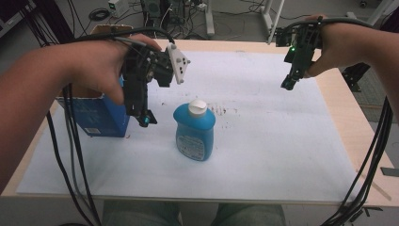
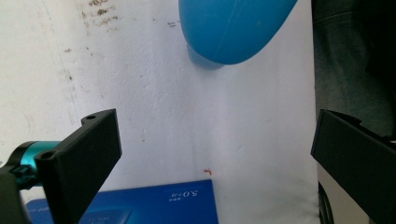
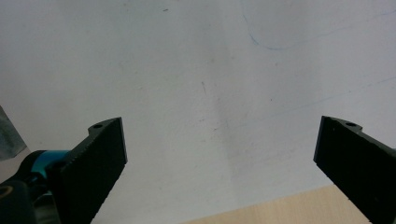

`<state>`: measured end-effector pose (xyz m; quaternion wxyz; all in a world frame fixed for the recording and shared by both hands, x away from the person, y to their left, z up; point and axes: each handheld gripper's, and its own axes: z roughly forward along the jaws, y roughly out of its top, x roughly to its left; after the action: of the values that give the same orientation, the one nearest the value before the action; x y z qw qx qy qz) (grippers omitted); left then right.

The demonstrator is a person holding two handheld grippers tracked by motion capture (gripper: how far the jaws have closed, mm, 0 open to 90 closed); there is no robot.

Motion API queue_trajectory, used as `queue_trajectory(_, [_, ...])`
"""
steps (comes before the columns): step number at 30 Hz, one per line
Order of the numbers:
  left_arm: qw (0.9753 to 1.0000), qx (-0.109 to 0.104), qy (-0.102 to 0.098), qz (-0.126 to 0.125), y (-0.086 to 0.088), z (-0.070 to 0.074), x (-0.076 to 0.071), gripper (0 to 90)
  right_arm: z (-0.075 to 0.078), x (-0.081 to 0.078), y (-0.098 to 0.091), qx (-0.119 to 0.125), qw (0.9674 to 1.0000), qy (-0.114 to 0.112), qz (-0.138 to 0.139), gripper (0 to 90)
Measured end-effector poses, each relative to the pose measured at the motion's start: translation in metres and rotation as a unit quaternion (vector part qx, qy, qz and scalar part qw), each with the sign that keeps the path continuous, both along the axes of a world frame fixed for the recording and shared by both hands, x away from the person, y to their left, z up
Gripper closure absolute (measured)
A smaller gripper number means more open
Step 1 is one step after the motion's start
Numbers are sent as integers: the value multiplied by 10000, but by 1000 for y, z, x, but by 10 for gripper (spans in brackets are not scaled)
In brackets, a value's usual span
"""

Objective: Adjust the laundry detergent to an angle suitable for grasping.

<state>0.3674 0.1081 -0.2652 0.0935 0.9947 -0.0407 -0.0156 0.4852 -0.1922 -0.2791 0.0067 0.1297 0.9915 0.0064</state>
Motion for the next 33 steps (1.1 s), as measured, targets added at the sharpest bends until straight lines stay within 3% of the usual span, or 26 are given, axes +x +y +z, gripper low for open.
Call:
queue_trajectory(9, [9992, 237, -23, 319, 10, 16, 3, 16, 8, 5, 3, 7, 9999, 30, 130, 15])
queue_trajectory(14, [9974, 394, 135, 596, 13, 22, 6, 17, 13, 9, 7, 45, 9997, 0, 220, 15])
queue_trajectory(18, [9970, 454, 116, 620, 14, 26, 7, 17, 15, 10, 11, 44, 9997, -6, 259, 15])
queue_trajectory(28, [9972, 363, 57, 649, 12, 51, 6, 17, 16, 13, 12, 46, 9995, 5, 300, 15])
queue_trajectory(33, [9973, 393, 90, 611, 8, 54, 5, 17, 16, 13, 12, 91, 9994, 18, 322, 15])
